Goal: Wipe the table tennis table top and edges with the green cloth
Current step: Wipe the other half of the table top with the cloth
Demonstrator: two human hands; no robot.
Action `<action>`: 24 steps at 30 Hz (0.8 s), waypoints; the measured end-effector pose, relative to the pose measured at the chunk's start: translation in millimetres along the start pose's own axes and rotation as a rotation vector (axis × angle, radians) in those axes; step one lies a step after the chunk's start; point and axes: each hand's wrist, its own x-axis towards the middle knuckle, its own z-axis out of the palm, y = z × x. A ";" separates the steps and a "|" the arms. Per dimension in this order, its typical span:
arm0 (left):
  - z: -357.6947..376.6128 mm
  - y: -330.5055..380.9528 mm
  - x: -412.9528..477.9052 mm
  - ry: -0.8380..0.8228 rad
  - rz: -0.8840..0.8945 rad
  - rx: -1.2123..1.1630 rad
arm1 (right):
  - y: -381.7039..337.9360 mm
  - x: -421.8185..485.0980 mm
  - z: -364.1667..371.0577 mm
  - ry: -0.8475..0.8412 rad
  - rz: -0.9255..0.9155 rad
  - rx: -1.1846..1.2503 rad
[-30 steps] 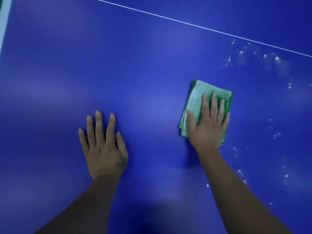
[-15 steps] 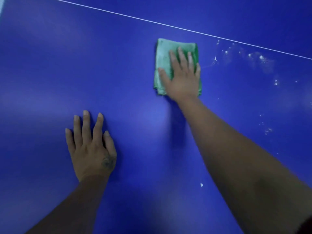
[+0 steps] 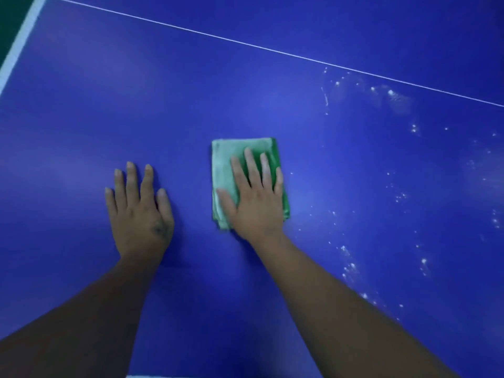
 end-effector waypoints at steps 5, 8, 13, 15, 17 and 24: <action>3.2 28.4 -95.5 -0.030 0.044 0.010 | 96.8 -34.0 -18.9 -0.030 -0.048 -0.055; 4.7 26.6 -93.9 -0.015 0.055 0.025 | 151.9 -9.1 -32.6 -0.060 0.159 -0.095; 5.3 30.7 -95.2 -0.048 0.033 0.019 | 135.0 14.1 -21.5 0.004 0.465 -0.014; 5.0 30.7 -94.6 -0.070 0.030 0.019 | 95.3 5.1 -14.7 0.029 0.508 0.009; 5.0 31.0 -94.3 -0.063 0.022 0.011 | 51.5 -17.2 -8.3 0.043 0.428 0.016; 4.1 30.6 -94.6 -0.025 0.020 -0.035 | 20.1 -142.6 3.4 -0.017 -0.055 0.056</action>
